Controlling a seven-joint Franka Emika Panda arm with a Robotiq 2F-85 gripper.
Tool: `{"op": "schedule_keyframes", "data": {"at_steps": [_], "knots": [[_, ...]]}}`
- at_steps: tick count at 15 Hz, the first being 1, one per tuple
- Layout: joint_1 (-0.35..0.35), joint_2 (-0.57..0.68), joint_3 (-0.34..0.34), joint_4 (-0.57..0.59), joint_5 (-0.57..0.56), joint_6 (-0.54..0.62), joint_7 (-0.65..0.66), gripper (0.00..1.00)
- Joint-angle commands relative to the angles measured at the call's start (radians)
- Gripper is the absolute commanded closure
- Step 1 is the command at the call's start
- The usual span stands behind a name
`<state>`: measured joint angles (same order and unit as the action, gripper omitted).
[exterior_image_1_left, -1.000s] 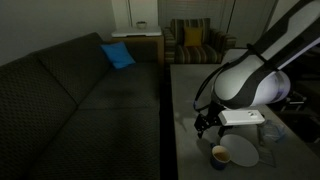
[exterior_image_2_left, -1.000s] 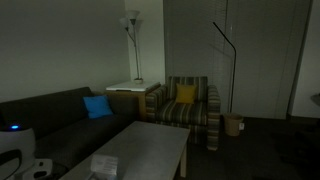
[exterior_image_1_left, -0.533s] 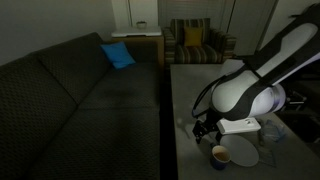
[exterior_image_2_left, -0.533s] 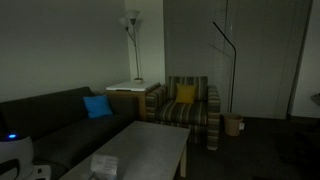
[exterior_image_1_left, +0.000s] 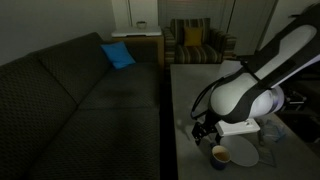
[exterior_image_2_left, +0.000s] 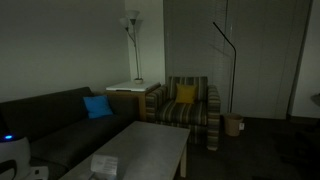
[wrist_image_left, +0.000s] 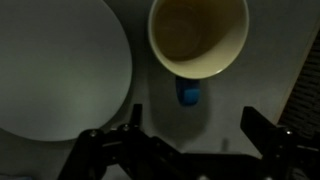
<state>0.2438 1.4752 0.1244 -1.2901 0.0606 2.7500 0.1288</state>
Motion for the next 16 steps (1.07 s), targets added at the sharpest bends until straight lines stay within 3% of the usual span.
{"op": "schedule_keyframes", "data": {"at_steps": [1, 9, 16], "knots": [[0.015, 0.0, -0.026, 0.007, 0.008, -0.025, 0.03, 0.0], [0.0, -0.001, -0.014, 0.029, 0.015, -0.15, 0.053, 0.0], [0.004, -0.001, -0.02, 0.038, 0.009, -0.133, 0.045, 0.0]]}}
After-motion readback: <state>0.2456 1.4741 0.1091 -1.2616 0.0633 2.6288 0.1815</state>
